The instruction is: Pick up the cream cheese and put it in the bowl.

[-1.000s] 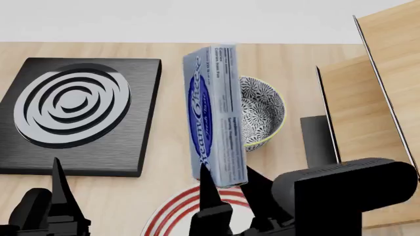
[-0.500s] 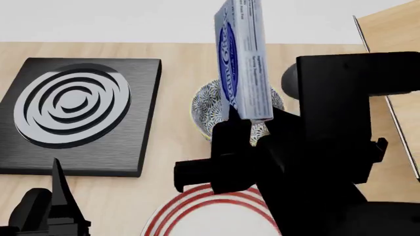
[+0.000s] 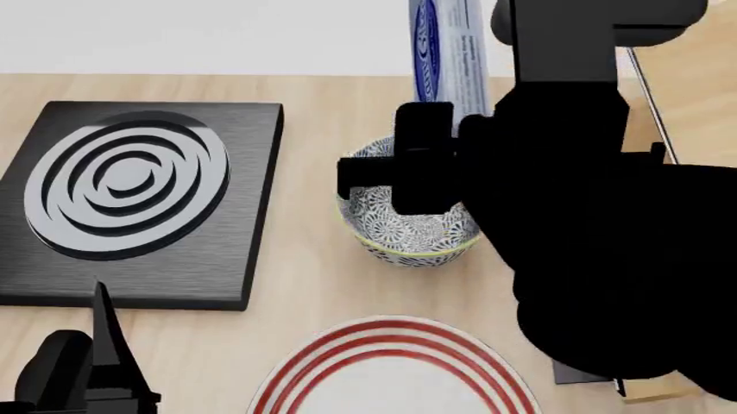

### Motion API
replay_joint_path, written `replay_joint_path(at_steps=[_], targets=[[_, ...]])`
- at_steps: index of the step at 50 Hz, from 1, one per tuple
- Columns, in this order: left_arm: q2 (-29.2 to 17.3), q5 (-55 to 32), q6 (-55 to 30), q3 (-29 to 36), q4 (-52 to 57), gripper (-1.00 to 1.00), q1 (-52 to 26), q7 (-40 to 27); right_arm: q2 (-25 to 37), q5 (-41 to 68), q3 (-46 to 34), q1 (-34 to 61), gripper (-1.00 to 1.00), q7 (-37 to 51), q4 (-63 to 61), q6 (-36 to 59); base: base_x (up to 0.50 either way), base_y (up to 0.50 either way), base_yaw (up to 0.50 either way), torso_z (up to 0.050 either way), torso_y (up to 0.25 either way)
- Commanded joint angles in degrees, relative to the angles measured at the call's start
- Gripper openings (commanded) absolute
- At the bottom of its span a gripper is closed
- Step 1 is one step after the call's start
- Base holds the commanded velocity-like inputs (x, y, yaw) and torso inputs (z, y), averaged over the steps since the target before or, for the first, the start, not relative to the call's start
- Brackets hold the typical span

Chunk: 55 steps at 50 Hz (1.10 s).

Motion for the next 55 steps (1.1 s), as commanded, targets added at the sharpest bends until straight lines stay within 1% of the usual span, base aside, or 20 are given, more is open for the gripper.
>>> replay_joint_path(at_steps=[1, 7, 15, 23, 27, 43, 55], targets=[[-0.10, 0.31, 0.35, 0.22, -0.09, 1.00, 0.15, -0.07, -3.79, -4.76, -2.95, 4.77, -1.00, -6.34, 12.23, 3.19, 0.00, 0.00, 0.00, 0.000, 0.000], [-0.15, 0.30, 0.15, 0.35, -0.16, 1.00, 0.04, -0.01, -6.07, -8.36, -4.67, 5.81, -1.00, -10.00, 17.77, 3.08, 0.00, 0.00, 0.00, 0.000, 0.000], [-0.24, 0.33, 0.10, 0.57, -0.20, 1.00, 0.04, 0.10, -9.35, -14.49, -7.37, 6.72, -1.00, -17.60, 26.41, 1.66, 0.00, 0.00, 0.00, 0.001, 0.001], [-0.30, 0.50, 0.54, 0.77, -0.53, 1.00, 0.06, 0.19, -11.96, -19.19, -9.77, 6.97, -1.00, -23.36, 34.02, -0.20, 0.00, 0.00, 0.00, 0.000, 0.000], [-0.46, -0.65, 0.57, 0.59, -0.58, 1.00, -0.05, 0.51, -13.00, -20.88, -10.61, 7.33, -1.00, -25.82, 37.32, -1.03, 0.00, 0.00, 0.00, 0.000, 0.003], [-0.64, -0.49, 1.00, 0.94, -0.74, 1.00, 0.25, 0.57, -17.00, -26.29, -14.15, 8.07, -1.00, -33.26, 47.92, -3.48, 0.00, 0.00, 0.00, 0.000, 0.001], [-0.71, -0.25, 0.75, 1.32, -0.87, 1.00, 0.03, 0.77, -20.90, -31.56, -17.31, 8.58, -1.00, -40.21, 56.59, -7.52, 0.00, 0.00, 0.00, 0.000, 0.000]])
